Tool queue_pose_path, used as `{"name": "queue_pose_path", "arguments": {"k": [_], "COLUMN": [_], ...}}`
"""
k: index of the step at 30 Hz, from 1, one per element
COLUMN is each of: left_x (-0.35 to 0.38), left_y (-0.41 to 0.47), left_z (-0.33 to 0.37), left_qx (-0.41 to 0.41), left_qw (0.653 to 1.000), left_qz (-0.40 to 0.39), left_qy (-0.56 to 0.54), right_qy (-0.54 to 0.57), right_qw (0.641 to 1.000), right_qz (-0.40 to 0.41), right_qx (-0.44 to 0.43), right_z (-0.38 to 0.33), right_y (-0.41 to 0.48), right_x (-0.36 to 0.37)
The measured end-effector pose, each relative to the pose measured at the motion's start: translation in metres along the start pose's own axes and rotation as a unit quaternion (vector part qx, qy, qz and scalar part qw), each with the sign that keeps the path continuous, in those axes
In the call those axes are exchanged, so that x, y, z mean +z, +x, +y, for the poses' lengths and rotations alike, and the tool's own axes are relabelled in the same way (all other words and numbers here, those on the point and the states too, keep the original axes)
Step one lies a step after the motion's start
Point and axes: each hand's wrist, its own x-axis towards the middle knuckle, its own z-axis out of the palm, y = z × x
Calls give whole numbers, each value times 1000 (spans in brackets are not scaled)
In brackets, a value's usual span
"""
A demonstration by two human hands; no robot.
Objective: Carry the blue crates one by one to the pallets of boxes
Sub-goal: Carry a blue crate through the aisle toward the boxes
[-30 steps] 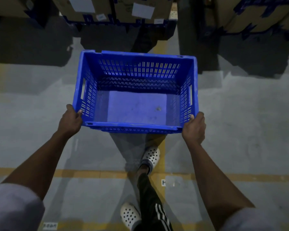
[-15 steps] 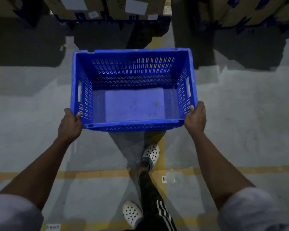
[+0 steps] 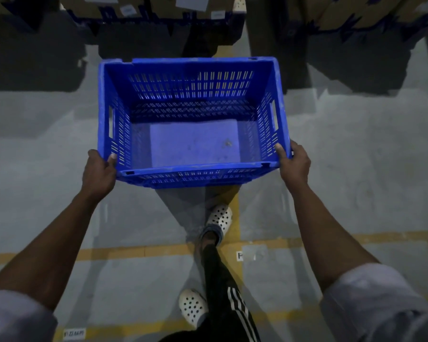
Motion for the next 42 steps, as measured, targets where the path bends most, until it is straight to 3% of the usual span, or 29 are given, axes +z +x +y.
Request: {"name": "queue_pose_path", "arguments": {"k": [3,5,8,11,15,21,26,29,35,42], "left_x": [-3,-2,8,15,10,-7,-1,5,9,7], "left_y": [-9,-20,-33,-30,4,70,111,145,126,109], "left_z": [1,-5,-16,-4,21,37,44,36,32,54], "left_qx": [31,62,90,118,119,-21,18,-1,24,-7], "left_qw": [999,996,989,986,987,988,992,994,991,994], "left_qz": [13,61,114,90,82,134,82,99,125,111], "left_qy": [-30,-27,26,77,74,-70,-91,-49,-49,-21], "right_qy": [35,32,-101,-227,-224,-154,-76,-28,-160,-201], "right_qw": [997,993,984,960,960,985,993,994,983,975], "right_qz": [56,97,142,118,82,61,-87,-90,-73,-67], "right_qx": [33,52,-43,-111,-147,-54,39,63,48,66], "right_z": [-10,-17,-26,-40,-63,-91,-74,-61,-83,-83], "right_y": [-11,-24,-36,-34,-7,59,102,94,95,86], "right_x": [8,10,6,4,16,32,29,32,38,36]}}
